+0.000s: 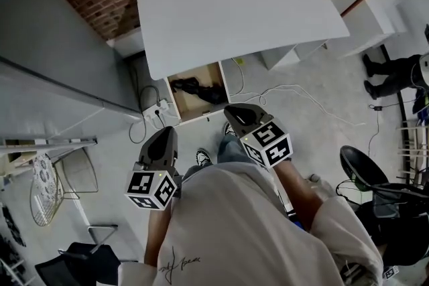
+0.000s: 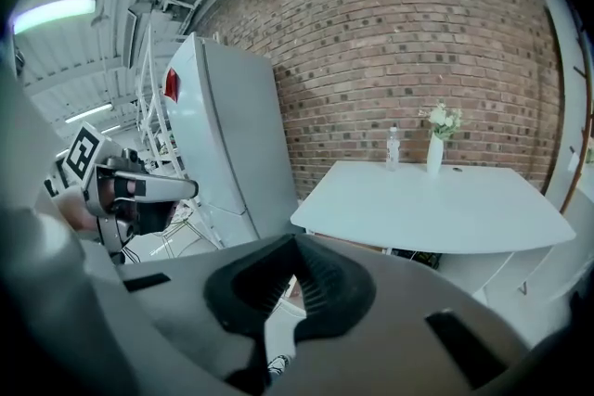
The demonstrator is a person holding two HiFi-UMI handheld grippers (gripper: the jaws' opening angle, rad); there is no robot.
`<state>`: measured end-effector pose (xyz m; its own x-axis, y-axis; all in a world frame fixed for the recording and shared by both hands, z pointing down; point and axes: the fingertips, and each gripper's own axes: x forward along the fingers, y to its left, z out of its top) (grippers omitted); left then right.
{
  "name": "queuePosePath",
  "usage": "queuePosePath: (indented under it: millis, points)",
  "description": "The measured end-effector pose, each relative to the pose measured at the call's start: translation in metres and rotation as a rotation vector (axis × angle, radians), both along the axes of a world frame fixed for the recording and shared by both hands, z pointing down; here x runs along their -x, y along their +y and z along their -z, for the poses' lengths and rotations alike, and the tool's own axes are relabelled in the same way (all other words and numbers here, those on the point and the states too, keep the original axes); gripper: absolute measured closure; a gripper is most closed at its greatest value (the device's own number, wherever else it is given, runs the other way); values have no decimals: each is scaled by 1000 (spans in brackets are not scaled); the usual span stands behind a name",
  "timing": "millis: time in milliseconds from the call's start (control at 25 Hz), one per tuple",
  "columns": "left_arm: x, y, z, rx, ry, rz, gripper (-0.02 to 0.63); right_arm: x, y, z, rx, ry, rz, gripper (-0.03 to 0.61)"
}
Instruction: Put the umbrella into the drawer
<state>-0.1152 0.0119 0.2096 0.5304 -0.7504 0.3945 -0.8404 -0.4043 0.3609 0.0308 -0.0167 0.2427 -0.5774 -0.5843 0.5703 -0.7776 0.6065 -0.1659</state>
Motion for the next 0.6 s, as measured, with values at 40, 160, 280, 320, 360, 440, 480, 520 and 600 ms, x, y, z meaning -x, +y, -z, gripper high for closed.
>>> queuePosePath:
  millis: [40, 160, 280, 320, 360, 440, 480, 520, 600]
  points:
    - [2, 0, 2, -7, -2, 1, 595, 2, 2, 3, -9, -2, -1, 561]
    - [7, 1, 8, -39, -1, 1, 595, 7, 5, 11, -34, -4, -5, 561]
    - [9, 4, 14, -69, 4, -4, 595, 11, 9, 21, -55, -14, -20, 561]
    - [10, 5, 15, -74, 4, -6, 595, 12, 11, 25, -63, -17, -25, 561]
    - [10, 7, 16, -78, 3, -9, 595, 13, 12, 29, -72, -19, -28, 561]
    - [9, 9, 20, -88, 5, -15, 595, 15, 15, 36, -88, -19, -29, 561]
    - [9, 10, 21, -92, 6, -17, 595, 16, 16, 39, -93, -19, -30, 561]
    - [10, 11, 22, -95, 8, -19, 595, 17, 18, 40, -97, -21, -32, 561]
    - [11, 13, 23, -97, 9, -22, 595, 19, 22, 42, -101, -24, -35, 561]
